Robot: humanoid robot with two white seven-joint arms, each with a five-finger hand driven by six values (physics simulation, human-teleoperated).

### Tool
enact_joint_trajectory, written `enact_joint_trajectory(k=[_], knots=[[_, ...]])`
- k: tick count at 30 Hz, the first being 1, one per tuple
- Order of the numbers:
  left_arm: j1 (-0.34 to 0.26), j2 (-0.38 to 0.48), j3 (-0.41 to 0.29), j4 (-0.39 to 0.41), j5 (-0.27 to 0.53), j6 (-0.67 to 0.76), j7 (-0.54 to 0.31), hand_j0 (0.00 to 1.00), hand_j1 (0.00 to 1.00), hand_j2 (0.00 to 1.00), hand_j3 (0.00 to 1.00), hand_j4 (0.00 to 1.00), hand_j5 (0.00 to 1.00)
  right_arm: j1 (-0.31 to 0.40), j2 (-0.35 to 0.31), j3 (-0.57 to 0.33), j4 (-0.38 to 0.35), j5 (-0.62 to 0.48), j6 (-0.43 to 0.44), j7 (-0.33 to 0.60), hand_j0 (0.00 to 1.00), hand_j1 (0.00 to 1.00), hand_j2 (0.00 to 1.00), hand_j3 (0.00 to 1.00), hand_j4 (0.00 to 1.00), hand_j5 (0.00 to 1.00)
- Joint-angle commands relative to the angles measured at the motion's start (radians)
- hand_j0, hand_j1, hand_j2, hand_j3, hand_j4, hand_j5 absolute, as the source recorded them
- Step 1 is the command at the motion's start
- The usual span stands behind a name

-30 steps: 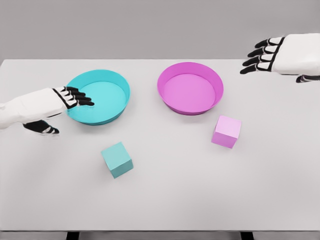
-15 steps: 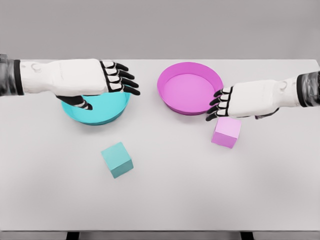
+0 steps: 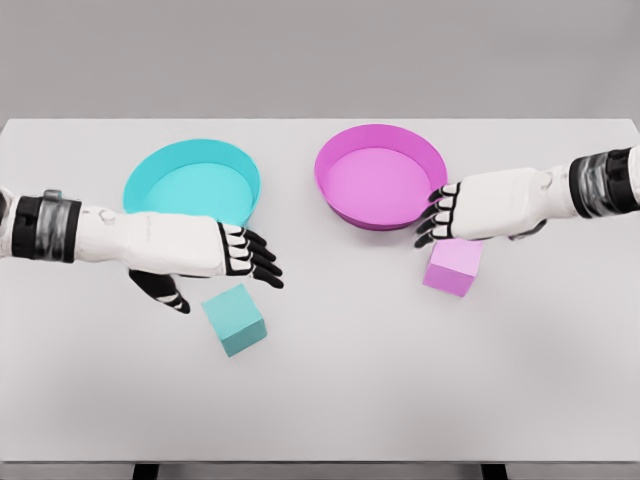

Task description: Place the blocks in the corresponding plates according to their colors

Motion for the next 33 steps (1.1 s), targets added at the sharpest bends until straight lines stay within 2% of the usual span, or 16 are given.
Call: enact_joint_trajectory(k=[1,8,12,18,25,33], knots=[[0.002,-0.007,-0.002,0.000,-0.009,0.003,0.000,1.00,1.00,1.00,1.00,1.00,1.00,0.000,0.014,0.016,0.031,0.017,0.002,0.000,1.00,1.00,1.00,1.00,1.00,1.00],[0.045,-0.020,-0.001,0.000,-0.068,0.003,0.000,1.00,1.00,1.00,1.00,1.00,1.00,-0.008,0.048,0.062,0.042,0.040,0.002,0.000,1.00,1.00,1.00,1.00,1.00,1.00],[0.068,-0.034,0.001,0.000,-0.099,0.003,0.000,1.00,1.00,1.00,1.00,1.00,1.00,-0.015,0.067,0.064,0.085,0.040,0.002,0.000,1.00,1.00,1.00,1.00,1.00,1.00],[0.069,-0.050,-0.001,0.005,-0.124,0.003,0.000,1.00,1.00,1.00,1.00,1.00,1.00,-0.015,0.086,0.110,0.096,0.046,0.002,0.000,1.00,1.00,1.00,1.00,1.00,1.00],[0.083,-0.054,-0.001,0.010,-0.131,0.003,0.000,1.00,1.00,1.00,1.00,1.00,1.00,-0.015,0.097,0.123,0.096,0.066,0.002,0.000,1.00,1.00,1.00,1.00,1.00,1.00],[0.083,-0.105,-0.001,0.059,-0.153,0.003,0.000,1.00,1.00,1.00,1.00,1.00,1.00,-0.017,0.111,0.128,0.108,0.079,0.002,0.000,1.00,1.00,1.00,1.00,1.00,1.00]])
